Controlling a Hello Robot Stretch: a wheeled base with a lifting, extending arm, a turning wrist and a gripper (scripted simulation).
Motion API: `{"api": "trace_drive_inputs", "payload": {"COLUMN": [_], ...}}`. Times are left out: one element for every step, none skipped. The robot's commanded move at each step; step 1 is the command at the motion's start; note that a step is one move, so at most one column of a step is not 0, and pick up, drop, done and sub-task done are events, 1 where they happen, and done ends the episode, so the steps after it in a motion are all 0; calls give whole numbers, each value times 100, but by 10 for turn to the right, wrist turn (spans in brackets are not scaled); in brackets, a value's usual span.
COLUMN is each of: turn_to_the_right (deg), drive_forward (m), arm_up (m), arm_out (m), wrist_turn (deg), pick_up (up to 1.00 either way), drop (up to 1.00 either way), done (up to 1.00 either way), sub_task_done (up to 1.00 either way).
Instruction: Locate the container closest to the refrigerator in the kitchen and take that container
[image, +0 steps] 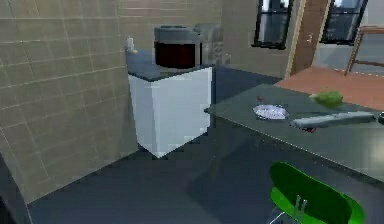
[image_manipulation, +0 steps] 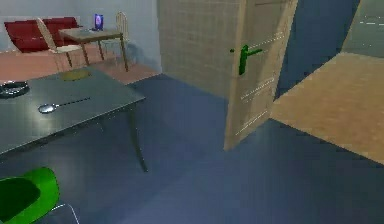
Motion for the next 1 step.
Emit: {"api": "trace_drive_inputs", "payload": {"turn_to_the_right": [-360], "drive_forward": [0], "arm_up": [0], "arm_out": [0], "wrist_turn": [0], "pick_up": [0], "drop": [0], "done": [0], "sub_task_done": [0]}}
